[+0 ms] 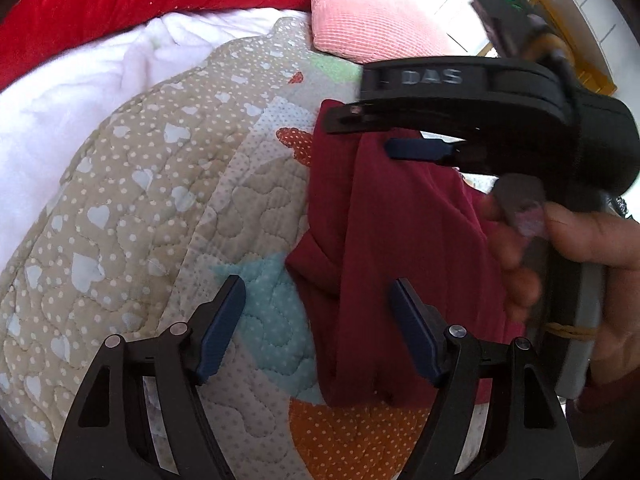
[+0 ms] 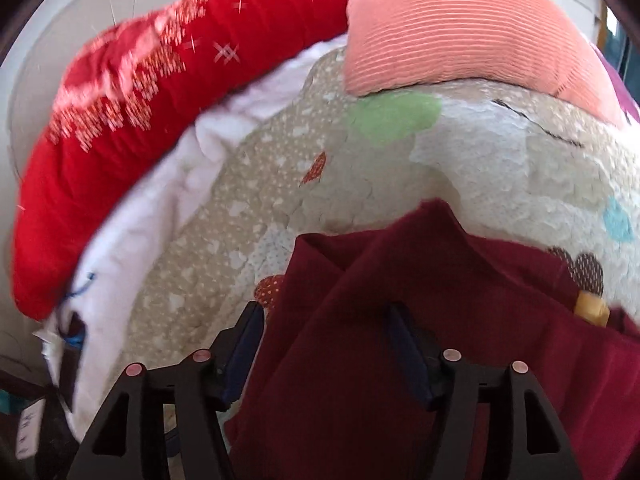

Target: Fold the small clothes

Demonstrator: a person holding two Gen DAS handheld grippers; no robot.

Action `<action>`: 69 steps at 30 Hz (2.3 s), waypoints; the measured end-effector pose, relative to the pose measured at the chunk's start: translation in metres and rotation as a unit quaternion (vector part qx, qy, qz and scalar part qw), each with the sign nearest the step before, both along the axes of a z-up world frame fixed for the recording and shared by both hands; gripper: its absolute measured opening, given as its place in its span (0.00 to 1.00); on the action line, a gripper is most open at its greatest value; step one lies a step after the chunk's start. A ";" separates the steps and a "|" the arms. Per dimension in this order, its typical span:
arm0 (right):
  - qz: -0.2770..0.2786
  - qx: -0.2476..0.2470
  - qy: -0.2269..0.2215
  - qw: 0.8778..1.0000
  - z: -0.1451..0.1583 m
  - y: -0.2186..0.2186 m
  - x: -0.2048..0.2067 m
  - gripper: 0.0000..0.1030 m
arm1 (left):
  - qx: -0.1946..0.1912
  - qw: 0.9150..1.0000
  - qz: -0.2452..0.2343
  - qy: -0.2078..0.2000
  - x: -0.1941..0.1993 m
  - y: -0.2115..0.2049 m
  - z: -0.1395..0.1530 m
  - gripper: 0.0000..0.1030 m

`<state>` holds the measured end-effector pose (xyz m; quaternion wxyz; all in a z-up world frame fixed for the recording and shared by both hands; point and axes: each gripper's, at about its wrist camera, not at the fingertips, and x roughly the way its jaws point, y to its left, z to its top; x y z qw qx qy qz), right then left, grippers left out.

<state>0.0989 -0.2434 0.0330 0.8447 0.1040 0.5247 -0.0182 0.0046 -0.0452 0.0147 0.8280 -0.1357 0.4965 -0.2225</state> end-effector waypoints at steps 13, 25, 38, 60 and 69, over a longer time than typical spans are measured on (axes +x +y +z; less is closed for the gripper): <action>0.047 -0.136 0.006 0.990 -0.020 0.033 0.013 0.28 | 0.010 1.000 -0.004 -0.017 -0.001 -0.007 0.000 0.78; -0.006 0.062 -0.119 0.991 0.036 -0.048 -0.065 0.15 | -0.006 0.996 -0.057 -0.068 -0.021 -0.054 0.020 0.24; -0.054 0.058 -0.206 0.975 0.114 -0.133 -0.196 0.13 | -0.028 0.975 -0.176 -0.130 -0.112 -0.174 0.098 0.20; -0.172 0.163 -0.152 0.960 0.038 -0.225 -0.306 0.49 | 0.006 0.973 -0.218 -0.080 -0.125 -0.263 0.041 0.20; -0.208 0.210 -0.147 0.944 0.003 -0.226 -0.283 0.44 | 0.025 0.969 -0.229 -0.088 -0.131 -0.262 0.042 0.19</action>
